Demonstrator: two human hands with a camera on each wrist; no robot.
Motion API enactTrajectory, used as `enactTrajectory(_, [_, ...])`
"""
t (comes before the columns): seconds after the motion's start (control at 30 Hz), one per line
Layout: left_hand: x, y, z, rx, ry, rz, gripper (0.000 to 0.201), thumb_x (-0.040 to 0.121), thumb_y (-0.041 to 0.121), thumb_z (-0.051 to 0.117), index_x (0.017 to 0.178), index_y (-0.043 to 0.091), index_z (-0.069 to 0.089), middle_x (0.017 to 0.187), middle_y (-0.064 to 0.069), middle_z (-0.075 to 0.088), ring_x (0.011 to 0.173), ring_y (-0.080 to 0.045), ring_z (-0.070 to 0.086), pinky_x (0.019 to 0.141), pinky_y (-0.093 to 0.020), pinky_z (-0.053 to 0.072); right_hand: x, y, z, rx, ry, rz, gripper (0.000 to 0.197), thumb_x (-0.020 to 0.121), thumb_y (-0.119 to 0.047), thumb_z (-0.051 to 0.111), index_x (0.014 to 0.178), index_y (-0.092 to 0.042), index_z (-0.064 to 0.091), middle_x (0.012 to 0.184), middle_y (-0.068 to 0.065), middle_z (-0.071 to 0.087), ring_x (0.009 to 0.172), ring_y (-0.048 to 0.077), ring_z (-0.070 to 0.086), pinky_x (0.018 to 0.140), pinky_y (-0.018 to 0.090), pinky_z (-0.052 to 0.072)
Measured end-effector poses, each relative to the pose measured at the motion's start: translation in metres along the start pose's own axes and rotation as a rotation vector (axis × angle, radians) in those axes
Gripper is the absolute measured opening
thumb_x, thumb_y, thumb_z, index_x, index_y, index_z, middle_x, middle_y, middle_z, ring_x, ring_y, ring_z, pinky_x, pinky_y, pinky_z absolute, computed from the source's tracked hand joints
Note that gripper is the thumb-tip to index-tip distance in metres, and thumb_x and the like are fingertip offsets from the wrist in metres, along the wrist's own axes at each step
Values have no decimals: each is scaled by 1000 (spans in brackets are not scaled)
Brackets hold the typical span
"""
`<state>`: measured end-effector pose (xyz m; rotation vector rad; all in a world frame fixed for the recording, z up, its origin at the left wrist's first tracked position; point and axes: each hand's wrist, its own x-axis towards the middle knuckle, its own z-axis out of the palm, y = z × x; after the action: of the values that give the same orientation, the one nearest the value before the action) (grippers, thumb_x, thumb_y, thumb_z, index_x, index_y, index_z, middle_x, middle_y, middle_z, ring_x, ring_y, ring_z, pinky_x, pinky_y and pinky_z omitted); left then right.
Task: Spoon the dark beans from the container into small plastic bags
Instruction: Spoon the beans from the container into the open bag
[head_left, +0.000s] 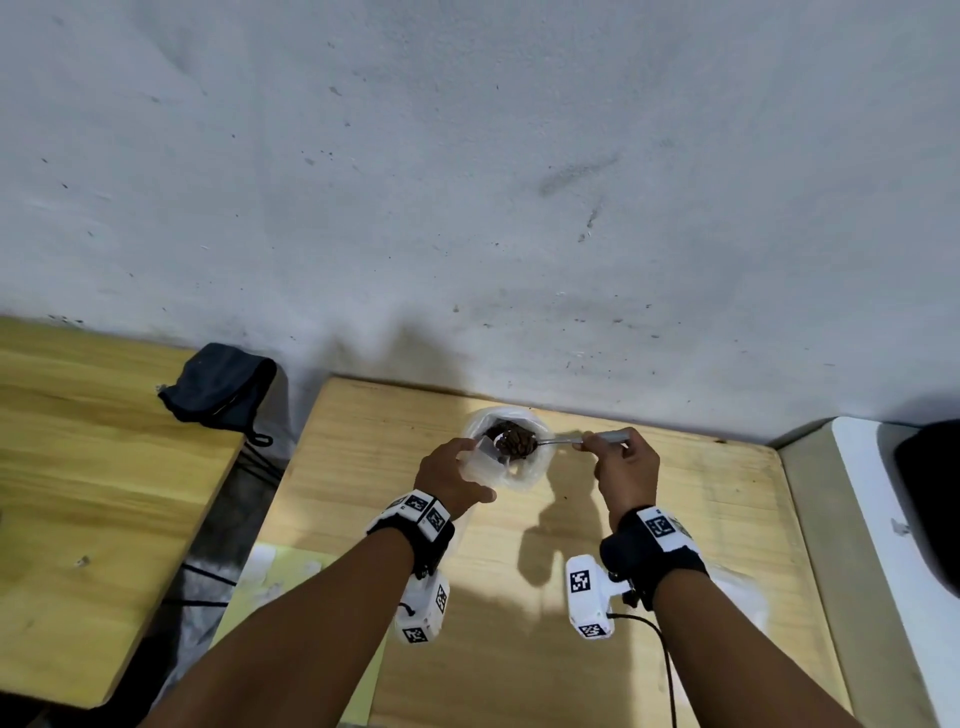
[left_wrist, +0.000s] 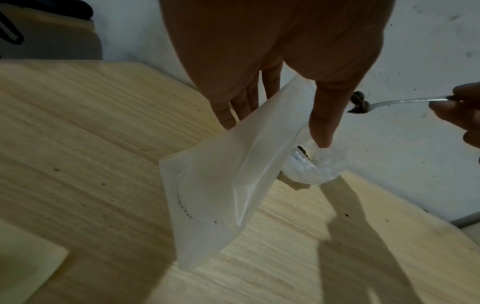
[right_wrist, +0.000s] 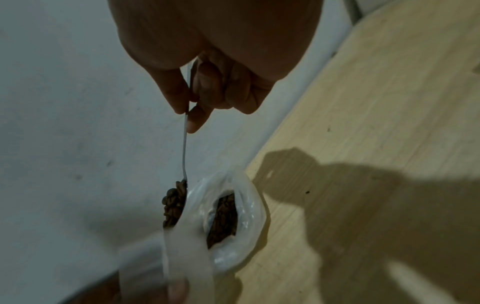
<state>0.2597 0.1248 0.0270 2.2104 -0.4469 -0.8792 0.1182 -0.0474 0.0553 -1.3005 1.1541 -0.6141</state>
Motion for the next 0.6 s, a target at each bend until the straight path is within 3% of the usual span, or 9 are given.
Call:
enactTrajectory(0.1, [0, 2, 1, -27, 3, -21, 78, 57, 20, 88, 127, 22, 54, 125, -2, 59, 110, -20, 56, 87, -30, 49, -5, 2, 7, -96, -56, -119, 25, 80, -13, 76, 65, -12, 56, 60, 3, 55, 56, 19, 47, 59, 31, 39])
enactTrajectory(0.27, [0, 5, 0, -87, -5, -62, 78, 54, 20, 88, 125, 22, 56, 123, -2, 61, 107, -20, 58, 86, -31, 50, -15, 2, 17, -256, -198, -243, 28, 80, -16, 79, 67, -18, 54, 74, -5, 68, 75, 15, 64, 64, 30, 45])
enactTrajectory(0.33, [0, 7, -2, -93, -25, -71, 82, 49, 25, 89, 125, 21, 56, 122, -2, 63, 110, -22, 58, 89, -33, 50, -14, 0, 14, -226, -169, -236, 27, 80, -16, 79, 67, -20, 55, 75, -4, 69, 77, 16, 66, 66, 30, 47])
enactTrajectory(0.43, [2, 5, -2, -127, -45, -77, 100, 29, 46, 84, 123, 23, 57, 121, -1, 63, 110, -20, 59, 93, -37, 51, -6, -3, 6, -115, -29, -200, 25, 80, -15, 77, 67, -18, 56, 78, 5, 73, 82, 23, 69, 72, 35, 51])
enactTrajectory(0.53, [8, 3, -1, -159, -53, -84, 100, 24, 50, 82, 118, 24, 60, 114, 2, 66, 106, -19, 61, 92, -37, 52, -3, -6, 3, -152, 74, -178, 23, 81, -14, 75, 69, -13, 55, 81, 6, 71, 74, 19, 64, 64, 26, 47])
enactTrajectory(0.6, [11, 3, -1, -169, -52, -85, 96, 23, 48, 82, 114, 23, 62, 111, 2, 68, 104, -19, 62, 91, -38, 52, -3, -4, 5, -216, 63, -195, 25, 83, -13, 74, 68, -11, 53, 77, 3, 68, 63, 13, 56, 55, 17, 41])
